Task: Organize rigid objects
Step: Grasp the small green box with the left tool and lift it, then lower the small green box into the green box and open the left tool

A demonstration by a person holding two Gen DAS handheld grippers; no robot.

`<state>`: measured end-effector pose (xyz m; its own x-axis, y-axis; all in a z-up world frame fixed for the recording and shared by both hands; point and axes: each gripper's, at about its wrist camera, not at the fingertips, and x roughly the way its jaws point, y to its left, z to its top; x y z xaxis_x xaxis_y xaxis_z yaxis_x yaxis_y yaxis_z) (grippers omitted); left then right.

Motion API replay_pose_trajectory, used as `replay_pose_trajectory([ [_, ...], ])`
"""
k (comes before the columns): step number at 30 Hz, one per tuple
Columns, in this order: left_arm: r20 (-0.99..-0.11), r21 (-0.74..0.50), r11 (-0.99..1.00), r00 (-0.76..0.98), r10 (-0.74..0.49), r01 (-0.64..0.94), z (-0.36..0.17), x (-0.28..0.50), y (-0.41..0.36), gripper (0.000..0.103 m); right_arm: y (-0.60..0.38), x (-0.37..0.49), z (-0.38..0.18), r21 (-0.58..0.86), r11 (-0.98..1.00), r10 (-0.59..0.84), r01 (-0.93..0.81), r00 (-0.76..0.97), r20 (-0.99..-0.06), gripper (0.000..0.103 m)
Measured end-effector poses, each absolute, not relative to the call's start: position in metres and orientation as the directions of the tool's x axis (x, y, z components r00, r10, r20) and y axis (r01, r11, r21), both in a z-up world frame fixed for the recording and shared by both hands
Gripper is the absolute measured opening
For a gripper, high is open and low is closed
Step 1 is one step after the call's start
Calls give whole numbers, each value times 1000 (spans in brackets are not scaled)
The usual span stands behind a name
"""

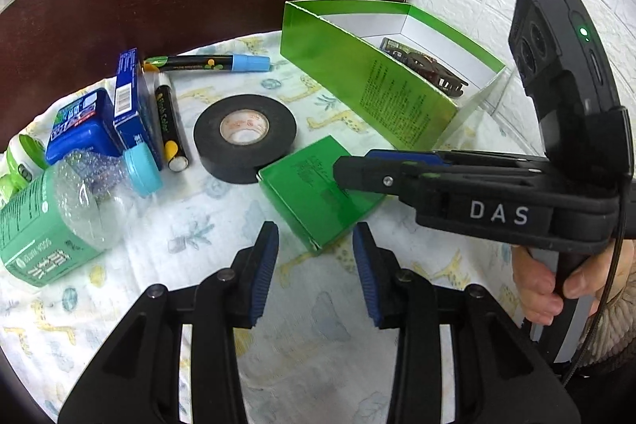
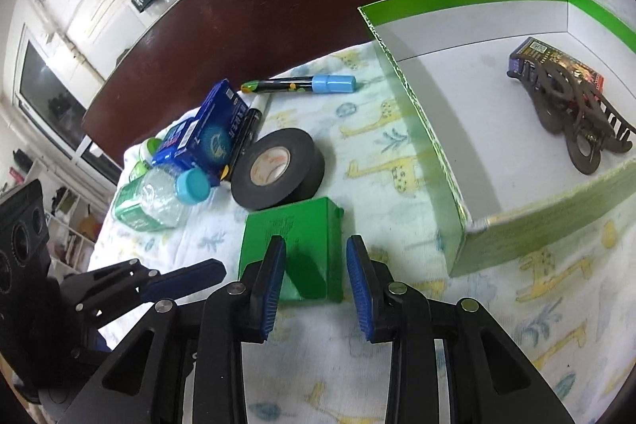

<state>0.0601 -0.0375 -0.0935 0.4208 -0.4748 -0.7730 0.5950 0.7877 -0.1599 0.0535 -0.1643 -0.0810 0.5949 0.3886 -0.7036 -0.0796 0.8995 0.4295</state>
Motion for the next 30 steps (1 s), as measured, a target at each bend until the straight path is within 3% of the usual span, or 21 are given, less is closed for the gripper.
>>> replay_pose_trajectory([
  [3, -780, -153, 783, 413, -471, 603, -99, 67, -46, 38, -160, 62, -87, 440, 894, 408, -83, 558, -723, 34],
  [4, -781, -148, 784, 415, -466, 603, -100, 68, -48, 43, -159, 63, -89, 462, 883, 430, -90, 550, -715, 35],
  [8, -772, -111, 792, 450, -449, 600, -91, 62, -51, 41, -154, 59, -81, 435, 894, 419, -110, 549, -723, 36],
  [19, -659, 2, 751, 566, -495, 660, -17, 39, -72, 41, -180, 34, -8, 435, 884, 421, -175, 702, -574, 35],
  [30, -638, 66, 660, 541, -548, 748, 9, 48, -152, 41, -254, 24, 18, 429, 900, 311, -79, 804, -506, 35],
])
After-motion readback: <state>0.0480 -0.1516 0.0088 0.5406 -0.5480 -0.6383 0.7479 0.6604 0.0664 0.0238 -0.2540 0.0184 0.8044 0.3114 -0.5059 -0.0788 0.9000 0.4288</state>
